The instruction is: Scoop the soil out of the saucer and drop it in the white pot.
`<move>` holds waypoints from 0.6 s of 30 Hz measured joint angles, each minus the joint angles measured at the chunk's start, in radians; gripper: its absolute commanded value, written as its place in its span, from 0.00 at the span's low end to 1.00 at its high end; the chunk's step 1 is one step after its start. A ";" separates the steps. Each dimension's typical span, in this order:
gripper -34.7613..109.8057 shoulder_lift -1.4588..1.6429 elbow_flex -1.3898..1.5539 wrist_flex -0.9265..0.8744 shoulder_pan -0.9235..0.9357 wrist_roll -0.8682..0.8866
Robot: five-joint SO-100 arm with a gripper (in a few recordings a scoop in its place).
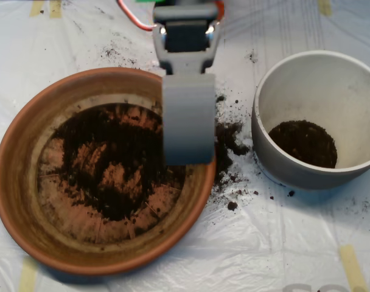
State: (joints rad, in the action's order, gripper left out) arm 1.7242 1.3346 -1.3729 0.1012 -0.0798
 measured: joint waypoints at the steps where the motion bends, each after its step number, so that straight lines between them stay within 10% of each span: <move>1: 0.55 0.018 0.060 0.025 0.020 0.000; 18: 0.64 0.057 0.729 0.423 0.215 -0.055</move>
State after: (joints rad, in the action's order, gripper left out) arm 1.7810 2.0632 -0.9495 0.3160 -0.1350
